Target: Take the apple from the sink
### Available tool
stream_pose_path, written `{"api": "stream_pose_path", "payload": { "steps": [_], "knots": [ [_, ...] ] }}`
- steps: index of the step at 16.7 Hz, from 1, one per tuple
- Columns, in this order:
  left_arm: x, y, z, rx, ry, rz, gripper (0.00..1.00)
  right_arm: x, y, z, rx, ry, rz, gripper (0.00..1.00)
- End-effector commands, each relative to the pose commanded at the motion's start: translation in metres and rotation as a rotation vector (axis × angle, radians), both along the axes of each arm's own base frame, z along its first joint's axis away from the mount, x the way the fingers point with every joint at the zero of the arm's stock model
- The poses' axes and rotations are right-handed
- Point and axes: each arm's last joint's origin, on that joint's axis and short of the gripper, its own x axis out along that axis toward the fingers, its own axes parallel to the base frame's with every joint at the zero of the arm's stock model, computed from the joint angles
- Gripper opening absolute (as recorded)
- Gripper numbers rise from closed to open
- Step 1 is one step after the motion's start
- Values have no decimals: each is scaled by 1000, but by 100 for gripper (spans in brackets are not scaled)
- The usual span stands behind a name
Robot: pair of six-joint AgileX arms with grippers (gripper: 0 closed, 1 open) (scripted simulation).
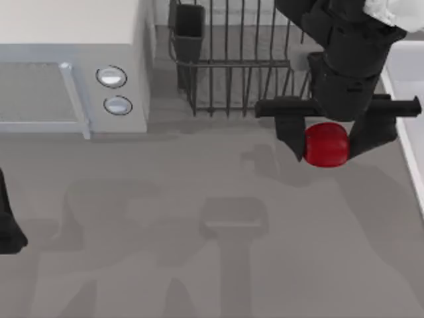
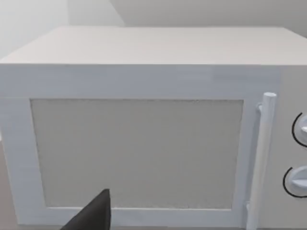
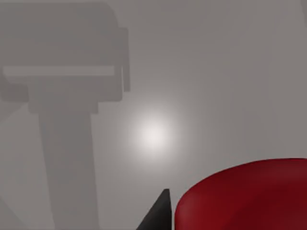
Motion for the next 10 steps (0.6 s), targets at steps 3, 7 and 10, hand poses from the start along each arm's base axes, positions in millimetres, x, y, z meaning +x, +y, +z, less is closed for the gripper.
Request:
{"api": "stream_pose_path", "payload": {
  "steps": [3,7,10],
  "knots": [
    [0,0,0,0,0,0,100,2,0,-6,-1,6,-4,0],
    [0,0,0,0,0,0,100,5,2,-43,0,2,-2,0],
    [0,0,0,0,0,0,100,5,3,-81,6,-9,-1,0]
  ]
}}
